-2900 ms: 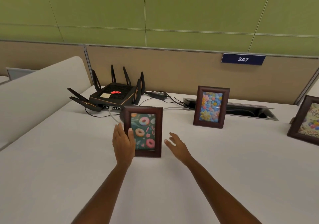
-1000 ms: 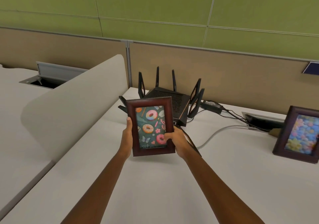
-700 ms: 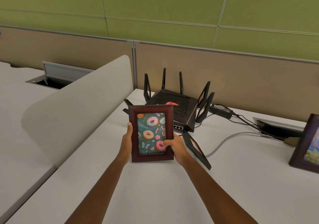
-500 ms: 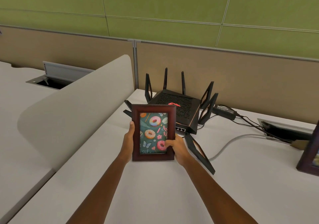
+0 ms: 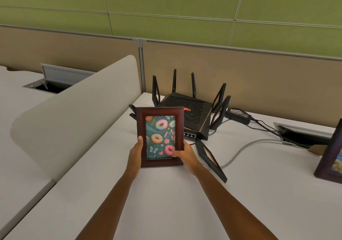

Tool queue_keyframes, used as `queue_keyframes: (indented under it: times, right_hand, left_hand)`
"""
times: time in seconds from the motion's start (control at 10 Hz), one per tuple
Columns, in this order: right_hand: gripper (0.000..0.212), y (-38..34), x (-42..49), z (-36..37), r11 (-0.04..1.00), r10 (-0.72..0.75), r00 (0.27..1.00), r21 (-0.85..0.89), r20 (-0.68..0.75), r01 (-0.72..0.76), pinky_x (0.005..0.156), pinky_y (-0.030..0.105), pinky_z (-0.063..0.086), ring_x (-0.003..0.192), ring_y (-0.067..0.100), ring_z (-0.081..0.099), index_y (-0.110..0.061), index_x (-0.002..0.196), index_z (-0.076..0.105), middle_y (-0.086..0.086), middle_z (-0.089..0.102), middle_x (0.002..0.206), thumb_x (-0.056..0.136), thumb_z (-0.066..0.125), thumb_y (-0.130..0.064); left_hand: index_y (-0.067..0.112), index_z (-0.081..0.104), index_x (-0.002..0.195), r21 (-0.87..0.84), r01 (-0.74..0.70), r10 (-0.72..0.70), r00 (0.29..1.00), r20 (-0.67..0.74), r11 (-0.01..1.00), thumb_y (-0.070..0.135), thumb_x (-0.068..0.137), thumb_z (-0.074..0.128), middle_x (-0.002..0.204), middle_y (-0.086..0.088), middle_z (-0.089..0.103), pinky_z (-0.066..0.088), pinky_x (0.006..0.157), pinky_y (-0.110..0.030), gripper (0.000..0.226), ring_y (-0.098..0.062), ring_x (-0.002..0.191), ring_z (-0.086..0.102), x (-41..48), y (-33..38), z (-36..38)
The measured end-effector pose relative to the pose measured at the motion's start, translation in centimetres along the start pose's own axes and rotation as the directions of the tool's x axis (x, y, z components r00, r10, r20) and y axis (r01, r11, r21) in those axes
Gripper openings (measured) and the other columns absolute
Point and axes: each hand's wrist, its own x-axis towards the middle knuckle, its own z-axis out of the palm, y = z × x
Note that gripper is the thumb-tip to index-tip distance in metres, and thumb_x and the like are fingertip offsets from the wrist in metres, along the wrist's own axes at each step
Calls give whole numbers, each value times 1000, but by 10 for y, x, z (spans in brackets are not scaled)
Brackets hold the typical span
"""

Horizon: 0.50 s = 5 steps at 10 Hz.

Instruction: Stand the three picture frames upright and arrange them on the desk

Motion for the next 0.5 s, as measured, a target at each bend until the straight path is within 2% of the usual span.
queue_keyframes:
  times: [0.1, 0.2, 0.3, 0.4, 0.5]
  right_hand:
    - [62, 8, -11, -1, 999, -17, 999, -45, -33, 15, 67, 17, 54, 104, 19, 57, -12, 131, 35, 13, 55, 128, 77, 61, 6]
    - [72, 17, -20, 1, 997, -54, 997, -62, -49, 51, 78, 22, 53, 107, 16, 54, -14, 136, 28, 11, 50, 133, 76, 65, 4]
    - [75, 19, -38, 5, 996, -68, 996, -60, -65, 64, 100, 37, 46, 124, 21, 46, -13, 141, 21, 10, 40, 143, 80, 63, 2]
    - [70, 26, -56, 4, 995, -71, 988, -85, -138, 60, 110, 40, 32, 137, 26, 30, -11, 142, 20, 12, 28, 151, 84, 59, -1]
    - [62, 33, -80, 3, 994, -38, 977, -109, -210, 15, 110, 36, 30, 136, 24, 33, -12, 140, 28, 11, 30, 150, 86, 57, -4]
  left_hand:
    - [8, 47, 124, 81, -22, 28, 997, -70, 997, 36, 97, 31, 124, -14, 58, 51, 90, -35, 43, -28, 112, 57, -9, -10, -3]
    - [7, 42, 129, 210, -44, 77, 985, -155, 977, 33, 96, 38, 128, -14, 55, 48, 87, -30, 43, -30, 118, 54, -22, -18, -4]
    - [8, 29, 140, 293, -1, 65, 975, -211, 956, 33, 95, 41, 142, -16, 43, 41, 102, -41, 53, -31, 128, 44, -37, -22, -3]
    - [6, 25, 142, 492, 21, 136, 950, -281, 870, 31, 94, 44, 145, -16, 39, 34, 109, -43, 58, -32, 133, 38, -58, -37, -1]
    - [4, 24, 143, 719, 20, 228, 942, -246, 695, 31, 93, 45, 149, -17, 33, 30, 112, -41, 60, -30, 139, 29, -82, -50, 5]
